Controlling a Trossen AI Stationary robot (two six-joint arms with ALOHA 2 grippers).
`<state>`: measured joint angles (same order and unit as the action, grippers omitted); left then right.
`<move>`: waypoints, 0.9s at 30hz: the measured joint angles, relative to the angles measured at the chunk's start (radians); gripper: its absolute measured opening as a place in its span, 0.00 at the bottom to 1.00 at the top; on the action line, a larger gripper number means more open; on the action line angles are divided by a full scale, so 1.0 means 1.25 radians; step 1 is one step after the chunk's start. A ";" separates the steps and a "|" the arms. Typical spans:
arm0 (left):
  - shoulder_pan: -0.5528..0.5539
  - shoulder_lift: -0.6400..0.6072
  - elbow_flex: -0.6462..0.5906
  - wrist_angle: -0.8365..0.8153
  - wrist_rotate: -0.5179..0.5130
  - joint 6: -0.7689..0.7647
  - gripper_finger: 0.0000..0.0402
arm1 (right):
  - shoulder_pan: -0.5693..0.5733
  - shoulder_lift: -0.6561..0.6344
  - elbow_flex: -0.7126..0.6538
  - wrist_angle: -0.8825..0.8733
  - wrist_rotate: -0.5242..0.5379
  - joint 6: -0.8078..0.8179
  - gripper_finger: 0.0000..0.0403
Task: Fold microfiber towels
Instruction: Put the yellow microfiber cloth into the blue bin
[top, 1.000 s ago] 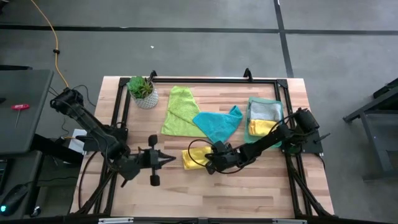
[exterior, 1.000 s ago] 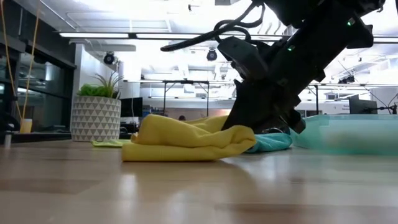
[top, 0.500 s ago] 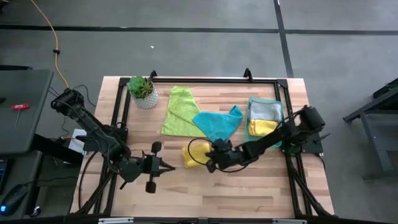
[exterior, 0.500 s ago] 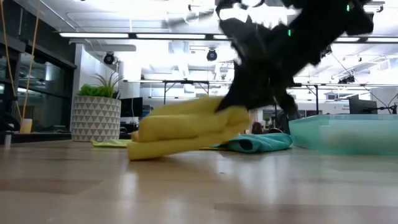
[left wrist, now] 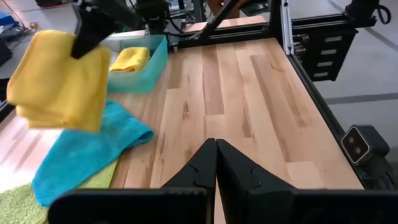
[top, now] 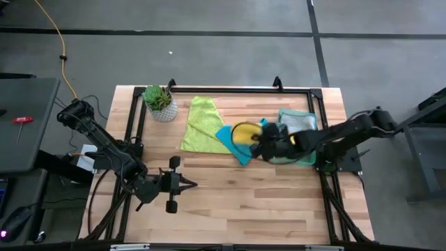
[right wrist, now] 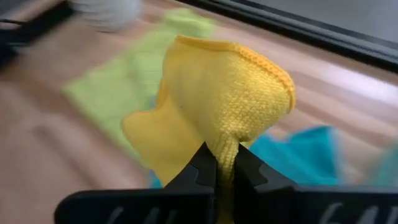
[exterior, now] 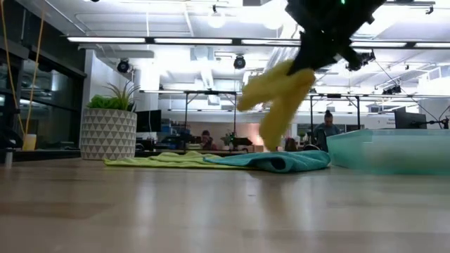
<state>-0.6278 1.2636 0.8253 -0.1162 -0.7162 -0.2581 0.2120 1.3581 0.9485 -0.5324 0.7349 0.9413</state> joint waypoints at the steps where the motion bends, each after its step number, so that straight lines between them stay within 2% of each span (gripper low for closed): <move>1: 0.000 0.000 0.000 0.000 0.000 0.003 0.00 | -0.023 -0.011 0.000 -0.038 -0.003 0.007 0.00; 7: 0.000 0.000 0.000 0.000 0.006 0.006 0.00 | -0.165 -0.021 0.000 -0.224 -0.016 0.042 0.00; 14: 0.001 0.000 0.000 -0.001 -0.002 0.006 0.00 | -0.318 -0.014 -0.001 -0.294 -0.029 0.037 0.00; 17: 0.001 0.000 0.000 -0.002 -0.002 0.006 0.00 | -0.375 -0.014 -0.001 -0.337 -0.081 0.037 0.00; 20: 0.001 0.000 0.000 -0.002 -0.002 0.006 0.00 | -0.408 -0.014 -0.001 -0.398 -0.112 0.045 0.00; 27: 0.003 0.000 0.000 -0.002 -0.002 0.006 0.00 | -0.417 -0.014 -0.001 -0.569 -0.084 0.107 0.00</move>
<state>-0.6243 1.2633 0.8257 -0.1192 -0.7189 -0.2504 -0.3088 1.3411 0.9478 -1.2438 0.6303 1.0747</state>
